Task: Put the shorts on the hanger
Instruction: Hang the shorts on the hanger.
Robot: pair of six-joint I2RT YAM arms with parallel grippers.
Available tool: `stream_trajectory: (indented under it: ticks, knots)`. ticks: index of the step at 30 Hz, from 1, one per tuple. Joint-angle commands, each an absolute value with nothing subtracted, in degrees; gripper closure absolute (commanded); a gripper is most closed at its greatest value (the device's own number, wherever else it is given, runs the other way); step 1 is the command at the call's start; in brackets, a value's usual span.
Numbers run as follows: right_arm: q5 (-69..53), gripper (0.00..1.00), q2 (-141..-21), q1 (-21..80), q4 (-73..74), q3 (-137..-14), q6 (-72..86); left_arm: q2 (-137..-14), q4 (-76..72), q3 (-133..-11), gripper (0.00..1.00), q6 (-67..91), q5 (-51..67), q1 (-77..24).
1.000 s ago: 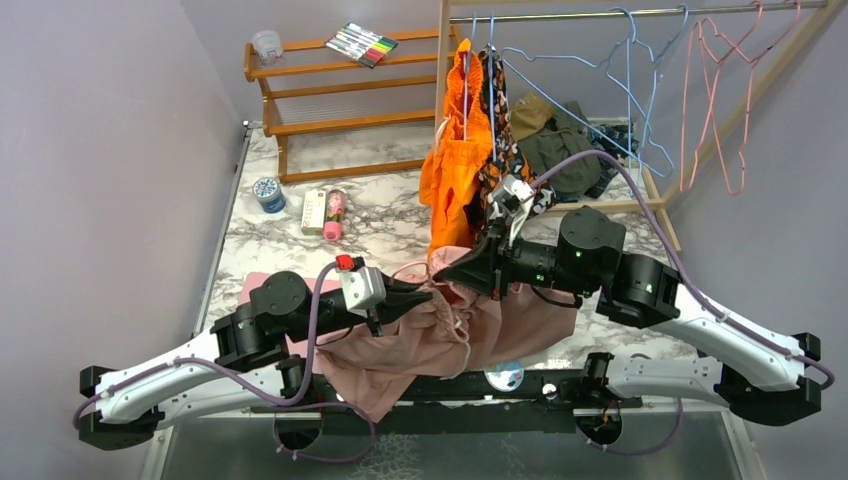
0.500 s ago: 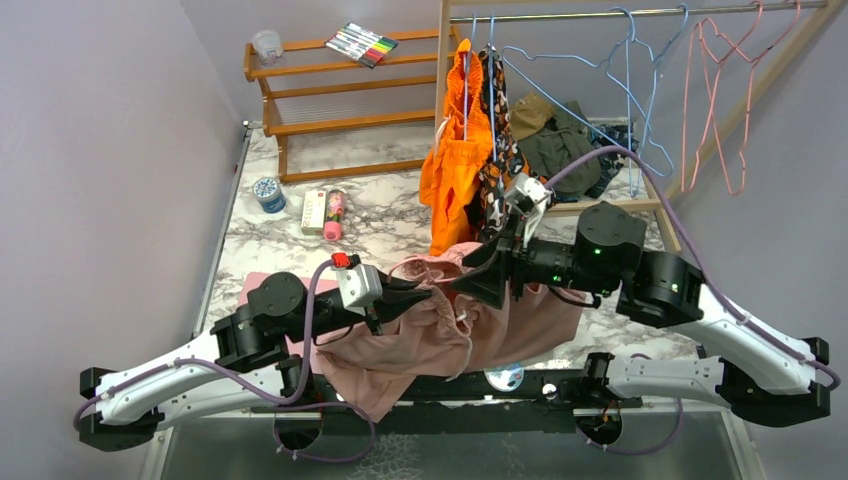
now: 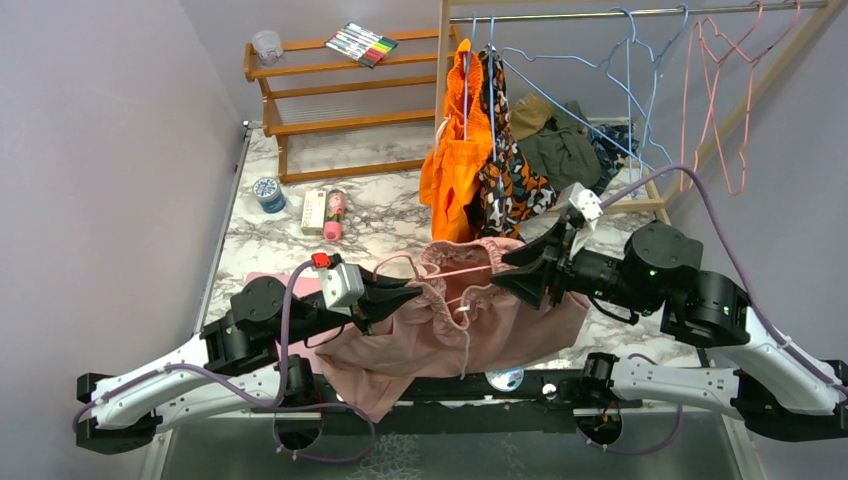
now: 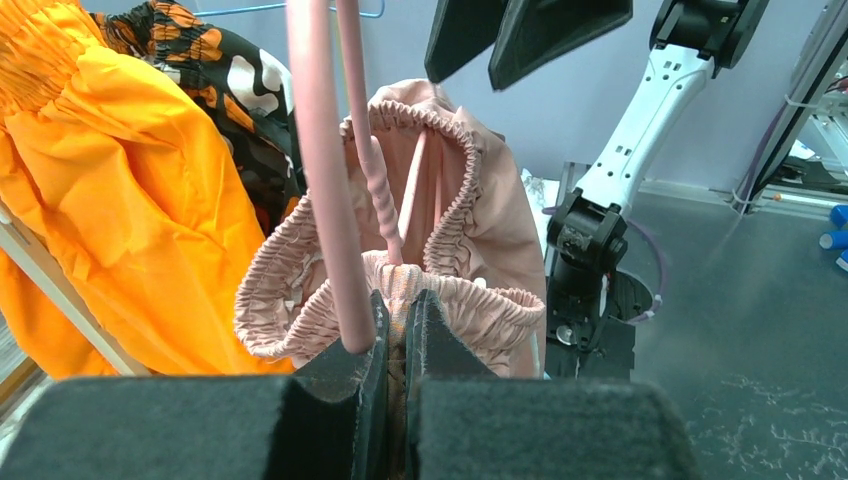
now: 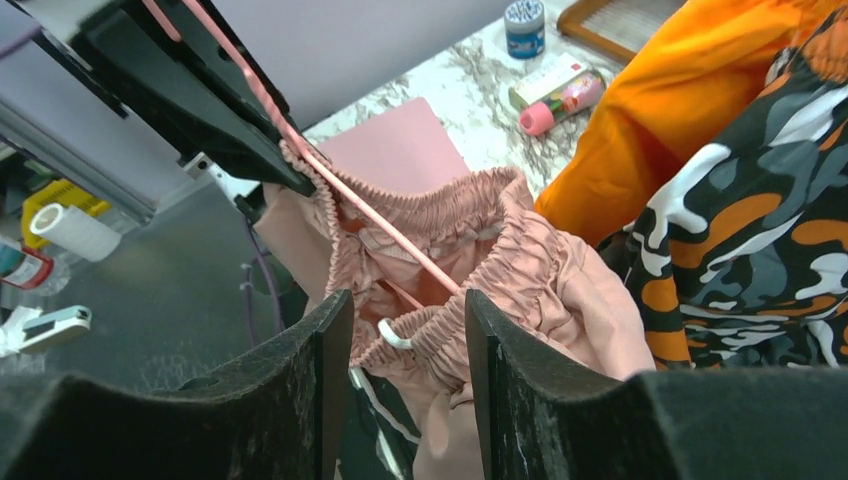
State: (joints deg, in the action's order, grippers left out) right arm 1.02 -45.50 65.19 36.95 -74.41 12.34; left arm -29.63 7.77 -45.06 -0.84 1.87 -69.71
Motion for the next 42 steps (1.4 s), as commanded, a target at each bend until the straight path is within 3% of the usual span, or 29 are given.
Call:
stream_trajectory:
  ticks: [1, 18, 31, 36, 42]
  knots:
    - [1.04, 0.53, -46.28, 65.3, 38.25, -72.26, 12.04, -29.74, 3.62, -44.87, 1.0, -0.26, 0.6, -69.64]
    - [15.54, 0.5, -44.89, 65.3, 41.81, -72.85, 11.88, -29.36, 3.85, -44.42, 1.0, 0.34, 1.25, -69.61]
    - [11.91, 0.52, -47.39, 65.3, 40.56, -70.99, 11.51, -29.7, 3.84, -45.0, 1.0, 0.21, 1.68, -69.62]
    - [10.88, 0.6, -47.94, 65.26, 39.92, -70.25, 11.5, -29.61, 3.99, -45.05, 1.0, 0.26, 1.7, -69.68]
    - [9.04, 0.83, -48.4, 65.29, 39.17, -70.04, 11.69, -29.66, 3.87, -45.05, 1.0, 0.06, 1.58, -69.66]
